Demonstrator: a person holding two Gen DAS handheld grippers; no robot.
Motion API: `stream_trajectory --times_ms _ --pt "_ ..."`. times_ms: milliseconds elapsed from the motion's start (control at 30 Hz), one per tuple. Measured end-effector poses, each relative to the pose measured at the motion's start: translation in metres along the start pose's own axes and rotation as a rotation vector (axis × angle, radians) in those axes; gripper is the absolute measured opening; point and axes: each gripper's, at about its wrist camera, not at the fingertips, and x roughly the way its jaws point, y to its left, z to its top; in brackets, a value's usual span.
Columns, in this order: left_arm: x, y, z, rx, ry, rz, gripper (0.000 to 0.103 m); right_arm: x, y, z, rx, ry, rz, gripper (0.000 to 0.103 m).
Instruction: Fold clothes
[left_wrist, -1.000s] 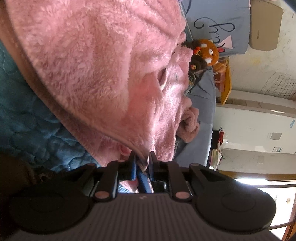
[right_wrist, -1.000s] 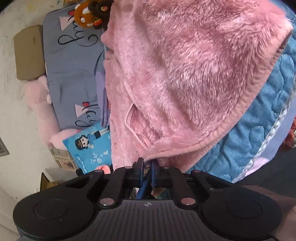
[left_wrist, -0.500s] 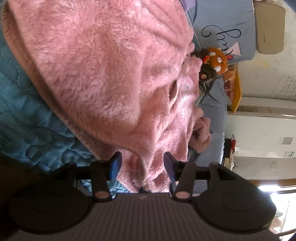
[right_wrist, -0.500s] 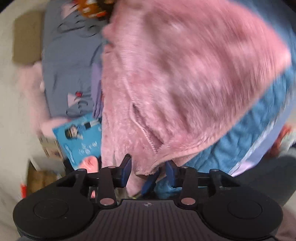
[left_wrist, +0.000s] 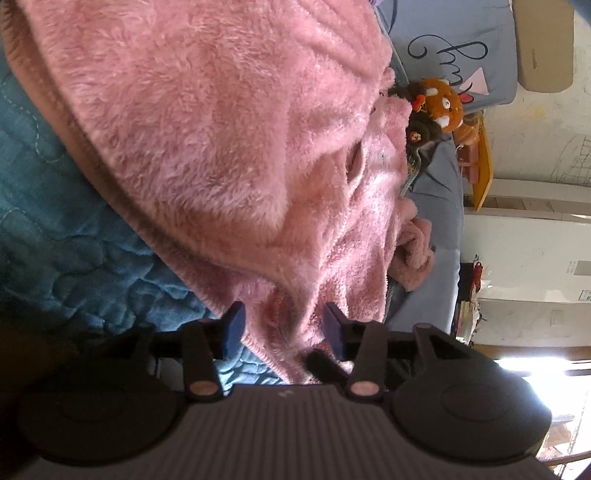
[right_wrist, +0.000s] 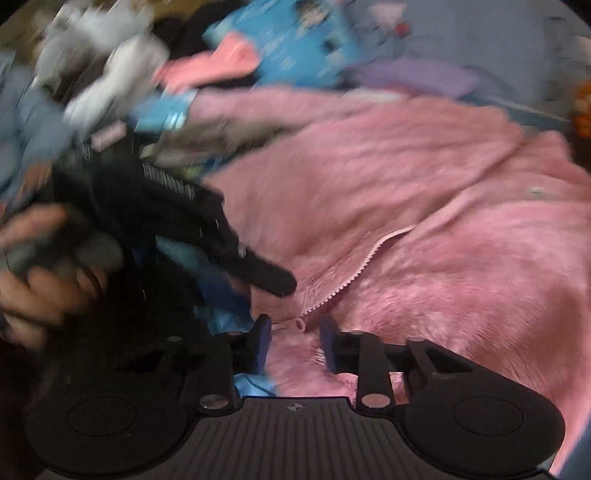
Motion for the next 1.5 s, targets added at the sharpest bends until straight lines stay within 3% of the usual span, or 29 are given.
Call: stream_trajectory --times_ms 300,467,733,933,1033,1100,1167,1233,1267,1400,1500 --pt "0.006 0.000 0.002 0.000 -0.003 0.044 0.043 0.026 0.016 0.004 -0.219 0.096 0.062 0.026" --pt "0.006 0.000 0.003 0.003 -0.002 0.050 0.043 0.020 0.024 0.004 -0.289 0.113 0.077 0.026" --pt "0.005 0.002 0.003 0.005 0.000 0.056 0.045 -0.014 0.045 -0.014 -0.389 0.142 0.011 0.027" --pt "0.005 0.001 0.003 0.018 0.000 0.058 0.051 -0.024 0.056 -0.035 -0.351 0.062 -0.151 0.032" --pt "0.005 0.000 0.002 0.024 -0.002 0.056 0.054 -0.019 0.080 -0.046 -0.516 0.038 -0.178 0.040" --pt "0.004 0.000 0.002 0.026 -0.007 0.054 0.056 -0.004 0.097 -0.053 -0.693 0.077 -0.205 0.039" --pt "0.004 0.000 0.002 0.025 -0.011 0.052 0.058 0.011 0.106 -0.057 -0.825 0.125 -0.255 0.033" --pt "0.004 -0.001 0.002 0.024 -0.015 0.051 0.059 0.024 0.106 -0.056 -0.887 0.165 -0.311 0.019" --pt "0.003 0.000 0.002 0.023 -0.018 0.050 0.059 0.025 0.104 -0.053 -0.870 0.167 -0.321 0.004" --pt "0.000 0.001 0.003 0.015 -0.029 0.042 0.059 -0.002 0.085 -0.021 -0.563 0.049 -0.301 0.004" --pt "-0.004 0.001 0.004 0.002 -0.052 0.021 0.064 -0.027 0.060 -0.002 -0.280 -0.079 -0.377 0.004"
